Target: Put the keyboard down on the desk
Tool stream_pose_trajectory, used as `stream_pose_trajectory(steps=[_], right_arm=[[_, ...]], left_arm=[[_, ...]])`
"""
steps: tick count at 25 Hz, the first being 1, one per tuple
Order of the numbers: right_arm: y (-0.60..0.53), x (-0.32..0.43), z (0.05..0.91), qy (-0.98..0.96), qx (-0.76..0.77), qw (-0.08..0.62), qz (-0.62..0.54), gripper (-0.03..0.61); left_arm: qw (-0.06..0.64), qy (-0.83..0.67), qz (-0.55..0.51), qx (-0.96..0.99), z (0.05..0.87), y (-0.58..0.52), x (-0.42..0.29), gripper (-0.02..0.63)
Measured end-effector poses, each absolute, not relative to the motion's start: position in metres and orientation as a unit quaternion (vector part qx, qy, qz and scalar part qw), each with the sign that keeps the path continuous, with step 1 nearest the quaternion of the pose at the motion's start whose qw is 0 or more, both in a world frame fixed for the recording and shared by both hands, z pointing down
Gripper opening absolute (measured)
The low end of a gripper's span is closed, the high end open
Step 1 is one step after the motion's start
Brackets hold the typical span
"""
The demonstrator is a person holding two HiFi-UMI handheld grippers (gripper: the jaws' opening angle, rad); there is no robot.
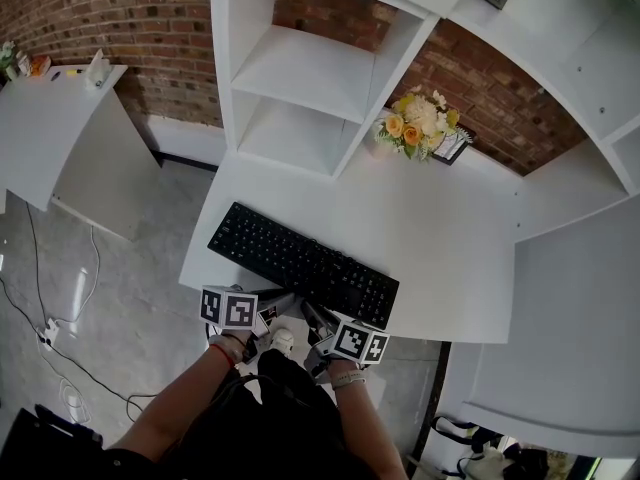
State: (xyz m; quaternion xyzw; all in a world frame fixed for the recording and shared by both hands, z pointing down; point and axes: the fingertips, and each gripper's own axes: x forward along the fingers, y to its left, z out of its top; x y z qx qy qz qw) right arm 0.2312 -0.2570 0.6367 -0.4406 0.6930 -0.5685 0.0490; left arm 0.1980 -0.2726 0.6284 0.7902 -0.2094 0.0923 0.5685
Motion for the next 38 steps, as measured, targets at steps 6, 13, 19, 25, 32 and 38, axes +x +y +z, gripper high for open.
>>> stream_pose_trajectory(steps=[6,13,19,25,32,38], right_arm=[[-0.253,0.226,0.64,0.688,-0.431,0.058,-0.581,0.002],[-0.252,0.227,0.635,0.691,-0.432,0.066,-0.576,0.002],[-0.248,0.224,0.625,0.716,-0.427,0.065,-0.548,0.002],[-0.249,0.227,0.612,0.736,-0.461,0.063,-0.491,0.002],[-0.25,0.239,0.59,0.755,-0.52,0.051,-0.397,0.002],[-0.244,0.247,0.563,0.764,-0.569,0.044,-0.3,0.002]], left_arm=[[0.566,-0.208,0.104,0.791,0.635,-0.266,0.196,0.014],[0.567,-0.21,0.099,0.79,0.633,-0.266,0.192,0.012],[0.552,-0.217,0.091,0.8,0.625,-0.269,0.186,-0.002],[0.517,-0.225,0.083,0.822,0.611,-0.272,0.179,-0.009],[0.43,-0.244,0.091,0.865,0.59,-0.276,0.171,-0.009],[0.351,-0.255,0.105,0.895,0.571,-0.275,0.165,-0.009]])
